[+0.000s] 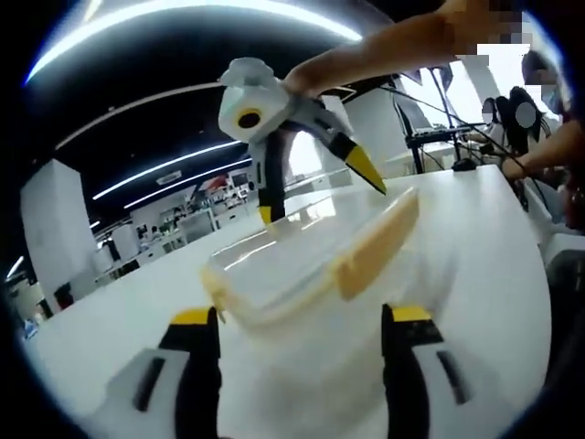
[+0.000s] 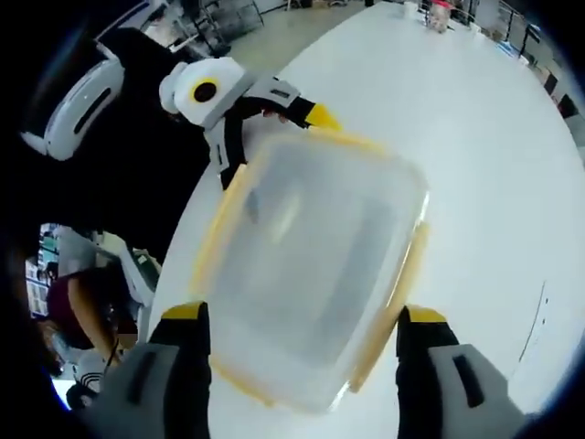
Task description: Snap each plastic latch of the storage box into its locked position after aligning the lid with the box until every specified latch is closed and the lid sits flush.
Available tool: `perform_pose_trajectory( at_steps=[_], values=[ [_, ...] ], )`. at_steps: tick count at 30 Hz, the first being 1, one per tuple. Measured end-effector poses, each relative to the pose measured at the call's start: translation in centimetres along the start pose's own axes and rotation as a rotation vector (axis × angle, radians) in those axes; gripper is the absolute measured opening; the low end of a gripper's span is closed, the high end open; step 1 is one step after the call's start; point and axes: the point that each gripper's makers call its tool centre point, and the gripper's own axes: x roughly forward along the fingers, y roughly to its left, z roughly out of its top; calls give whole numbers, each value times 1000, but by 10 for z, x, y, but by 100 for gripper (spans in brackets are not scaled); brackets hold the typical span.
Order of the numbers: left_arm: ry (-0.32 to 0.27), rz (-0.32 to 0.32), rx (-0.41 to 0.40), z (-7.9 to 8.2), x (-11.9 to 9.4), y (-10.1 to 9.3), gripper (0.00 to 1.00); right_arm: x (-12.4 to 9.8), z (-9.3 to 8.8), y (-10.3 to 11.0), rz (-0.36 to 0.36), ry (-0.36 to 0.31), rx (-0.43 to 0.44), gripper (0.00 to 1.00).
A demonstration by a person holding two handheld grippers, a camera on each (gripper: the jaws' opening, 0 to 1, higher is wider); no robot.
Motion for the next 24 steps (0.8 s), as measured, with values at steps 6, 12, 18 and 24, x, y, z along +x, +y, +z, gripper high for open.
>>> perform_pose_trajectory(
  at_steps=[6,12,18,24],
  values=[
    [-10,1,-5,0,0,0,69,-2,-2,-6,15,36,22,79],
    [-4,-2,0,1,-1,-1,69,3,1,-2,34,72,30,79],
    [0,-3,1,2,-3,-2,67,3,1,-5,48,135,31,78],
    [6,-8,-5,4,-7,0,63,1,4,-9,51,129,49,75]
  ],
)
